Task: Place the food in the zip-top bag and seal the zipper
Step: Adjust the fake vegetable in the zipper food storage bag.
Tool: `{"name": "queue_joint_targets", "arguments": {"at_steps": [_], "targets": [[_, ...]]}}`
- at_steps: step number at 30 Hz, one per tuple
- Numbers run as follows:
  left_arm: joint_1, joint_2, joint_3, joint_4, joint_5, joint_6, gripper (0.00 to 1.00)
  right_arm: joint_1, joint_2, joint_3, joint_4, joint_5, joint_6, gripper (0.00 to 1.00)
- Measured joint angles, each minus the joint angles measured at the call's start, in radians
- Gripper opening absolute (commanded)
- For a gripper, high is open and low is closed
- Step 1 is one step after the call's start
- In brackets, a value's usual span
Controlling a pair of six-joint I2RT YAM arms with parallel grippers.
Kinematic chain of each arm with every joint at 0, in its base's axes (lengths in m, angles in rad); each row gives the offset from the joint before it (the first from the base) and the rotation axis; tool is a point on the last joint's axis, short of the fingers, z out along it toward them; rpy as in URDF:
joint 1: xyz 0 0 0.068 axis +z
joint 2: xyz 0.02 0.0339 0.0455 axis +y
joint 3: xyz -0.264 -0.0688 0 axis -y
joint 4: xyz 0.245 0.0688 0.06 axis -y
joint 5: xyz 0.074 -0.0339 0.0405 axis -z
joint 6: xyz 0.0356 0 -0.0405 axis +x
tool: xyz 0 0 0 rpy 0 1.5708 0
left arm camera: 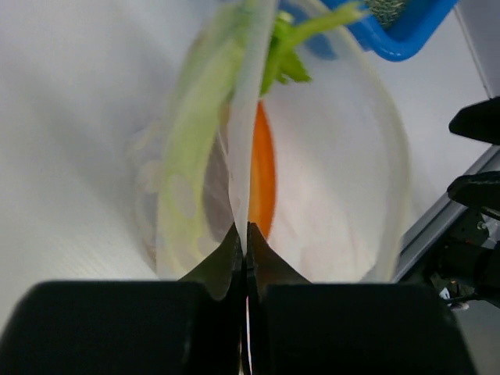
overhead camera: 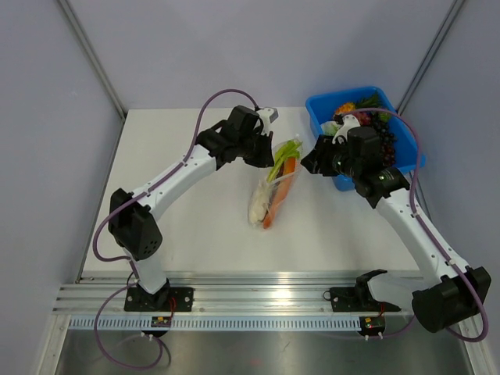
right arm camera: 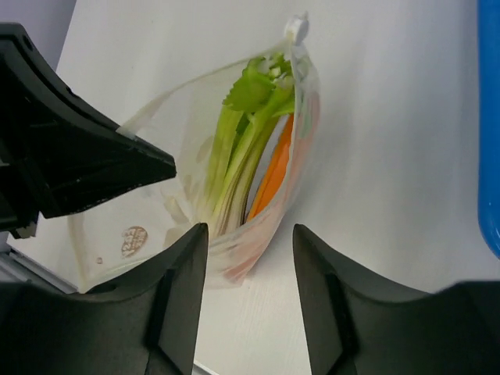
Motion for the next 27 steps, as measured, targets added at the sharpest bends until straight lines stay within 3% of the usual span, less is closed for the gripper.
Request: {"name": "queue_joint_targets", "arguments": {"at_steps": [3,7,11,18,27], "targets": [[0.0,-0.002,-0.007,0.027,0.051,-0.007,0.0,0.0,-0.005,0.051,-0.027,0.042,0.01,0.53],[0.001,-0.002,-0.014,0.05,0.099,-0.021,0.0,0.0,-0.004,0.093,-0.027,0.065,0.032,0.42],[0.006,-0.002,-0.02,0.063,0.132,-0.035,0.0,0.005,0.016,0.11,-0.026,0.064,0.056,0.42],[0.009,-0.002,-0.019,0.078,0.176,-0.057,0.0,0.01,0.123,0.117,0.006,0.019,0.13,0.53],[0.012,-0.001,-0.01,0.079,0.217,-0.063,0.0,0.013,0.219,0.108,0.05,0.073,0.218,0.54]]}}
